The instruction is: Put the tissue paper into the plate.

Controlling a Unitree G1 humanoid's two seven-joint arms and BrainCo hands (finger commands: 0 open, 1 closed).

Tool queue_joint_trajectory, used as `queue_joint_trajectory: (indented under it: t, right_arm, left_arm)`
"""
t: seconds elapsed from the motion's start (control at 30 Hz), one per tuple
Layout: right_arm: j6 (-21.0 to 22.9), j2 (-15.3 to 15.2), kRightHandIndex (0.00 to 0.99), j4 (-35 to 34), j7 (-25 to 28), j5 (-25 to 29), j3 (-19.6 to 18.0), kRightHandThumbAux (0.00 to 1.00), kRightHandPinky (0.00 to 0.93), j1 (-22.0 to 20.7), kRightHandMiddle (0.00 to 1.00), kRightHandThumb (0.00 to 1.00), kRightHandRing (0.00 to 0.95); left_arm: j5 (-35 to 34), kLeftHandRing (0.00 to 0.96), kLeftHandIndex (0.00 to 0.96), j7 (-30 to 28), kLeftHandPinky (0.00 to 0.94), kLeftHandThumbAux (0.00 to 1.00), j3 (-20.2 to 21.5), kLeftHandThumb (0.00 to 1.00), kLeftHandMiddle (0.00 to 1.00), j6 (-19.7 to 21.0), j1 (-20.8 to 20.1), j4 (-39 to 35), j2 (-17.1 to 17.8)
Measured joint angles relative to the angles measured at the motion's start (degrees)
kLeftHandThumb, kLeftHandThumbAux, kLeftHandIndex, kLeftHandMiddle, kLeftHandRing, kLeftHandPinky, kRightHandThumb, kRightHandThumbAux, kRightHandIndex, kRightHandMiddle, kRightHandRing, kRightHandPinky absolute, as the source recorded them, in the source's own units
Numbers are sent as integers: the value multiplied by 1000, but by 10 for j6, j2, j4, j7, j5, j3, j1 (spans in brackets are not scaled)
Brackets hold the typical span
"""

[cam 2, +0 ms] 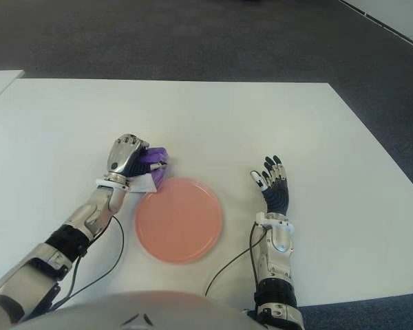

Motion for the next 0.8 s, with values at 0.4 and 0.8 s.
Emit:
queue_joint_trajectory:
  t: [0.4,0.8]
  right_arm:
    - [-15,-3,60,8,-1,-6,0,667,0,-1,164,13,87]
    - [-22,-10,70,16,-4,-11,0,690,0,-3,169,0,96]
  left_arm:
    - [22,894,846,124,889,661,-28,831,892,-29,-26,81,-4]
    - [22,892,848,142,887,669,-30,833,892,-32,-32,98,-9]
